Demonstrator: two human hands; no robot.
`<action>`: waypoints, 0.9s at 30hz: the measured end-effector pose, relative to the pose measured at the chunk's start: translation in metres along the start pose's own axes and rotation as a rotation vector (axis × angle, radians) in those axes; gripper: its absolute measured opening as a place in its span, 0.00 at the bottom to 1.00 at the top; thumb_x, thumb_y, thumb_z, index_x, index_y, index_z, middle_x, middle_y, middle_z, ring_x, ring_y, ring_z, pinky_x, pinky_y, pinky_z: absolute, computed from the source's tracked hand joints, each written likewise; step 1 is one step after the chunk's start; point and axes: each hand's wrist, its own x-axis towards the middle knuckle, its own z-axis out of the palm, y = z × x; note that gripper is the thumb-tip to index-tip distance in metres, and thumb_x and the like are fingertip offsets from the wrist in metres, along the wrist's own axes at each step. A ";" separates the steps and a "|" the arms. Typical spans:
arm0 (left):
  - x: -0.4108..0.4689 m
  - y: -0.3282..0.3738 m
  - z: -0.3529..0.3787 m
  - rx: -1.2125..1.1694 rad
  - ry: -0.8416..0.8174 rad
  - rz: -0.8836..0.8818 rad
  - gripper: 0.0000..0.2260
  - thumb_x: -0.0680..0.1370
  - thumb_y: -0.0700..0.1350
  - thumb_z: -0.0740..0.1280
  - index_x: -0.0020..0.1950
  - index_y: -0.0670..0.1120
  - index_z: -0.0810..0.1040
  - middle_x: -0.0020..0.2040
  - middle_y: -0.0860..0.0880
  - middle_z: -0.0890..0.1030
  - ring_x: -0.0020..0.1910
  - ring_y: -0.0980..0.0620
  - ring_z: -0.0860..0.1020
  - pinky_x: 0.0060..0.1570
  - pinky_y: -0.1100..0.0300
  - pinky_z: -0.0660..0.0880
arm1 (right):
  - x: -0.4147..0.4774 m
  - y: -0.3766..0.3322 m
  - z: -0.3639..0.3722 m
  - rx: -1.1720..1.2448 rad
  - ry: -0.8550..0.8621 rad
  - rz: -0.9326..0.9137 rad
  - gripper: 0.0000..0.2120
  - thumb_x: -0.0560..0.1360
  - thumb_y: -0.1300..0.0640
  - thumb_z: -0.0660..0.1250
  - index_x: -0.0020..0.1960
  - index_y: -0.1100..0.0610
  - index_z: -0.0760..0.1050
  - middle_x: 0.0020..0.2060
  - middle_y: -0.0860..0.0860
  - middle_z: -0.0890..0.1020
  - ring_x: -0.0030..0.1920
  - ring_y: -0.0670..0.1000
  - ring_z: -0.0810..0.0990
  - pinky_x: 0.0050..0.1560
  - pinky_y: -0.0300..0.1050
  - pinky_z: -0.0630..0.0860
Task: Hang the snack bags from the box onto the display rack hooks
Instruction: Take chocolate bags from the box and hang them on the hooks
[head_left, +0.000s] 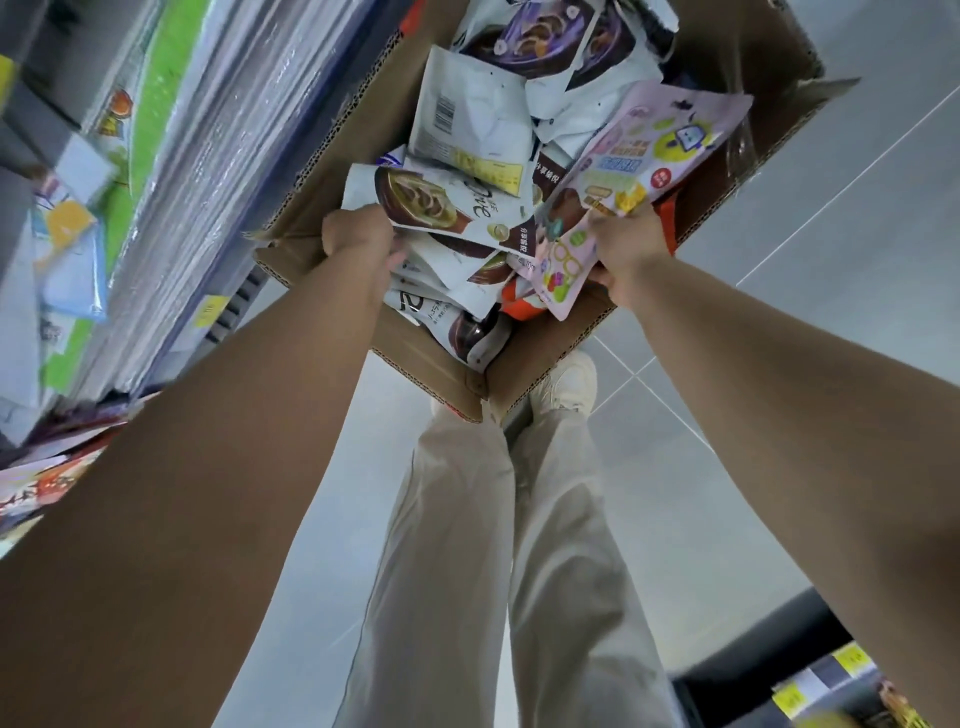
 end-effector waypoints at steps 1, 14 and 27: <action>-0.002 0.001 -0.002 -0.119 -0.037 -0.034 0.07 0.79 0.38 0.60 0.41 0.45 0.69 0.43 0.46 0.79 0.42 0.49 0.81 0.49 0.56 0.80 | -0.009 -0.002 -0.001 0.024 -0.032 0.039 0.18 0.78 0.59 0.59 0.67 0.50 0.65 0.59 0.50 0.78 0.57 0.53 0.78 0.56 0.54 0.79; -0.137 0.021 -0.067 -0.152 -0.320 -0.081 0.07 0.77 0.37 0.61 0.38 0.42 0.72 0.41 0.46 0.77 0.45 0.51 0.78 0.44 0.60 0.74 | -0.144 -0.034 -0.016 0.230 -0.346 0.178 0.04 0.78 0.65 0.60 0.51 0.60 0.71 0.47 0.60 0.78 0.46 0.56 0.81 0.43 0.54 0.80; -0.275 0.035 -0.143 -0.050 -0.451 0.330 0.01 0.76 0.36 0.66 0.46 0.39 0.75 0.39 0.45 0.81 0.44 0.47 0.79 0.56 0.51 0.77 | -0.308 -0.116 -0.051 0.233 -0.397 -0.009 0.10 0.77 0.52 0.64 0.53 0.58 0.70 0.38 0.54 0.73 0.32 0.51 0.75 0.35 0.48 0.80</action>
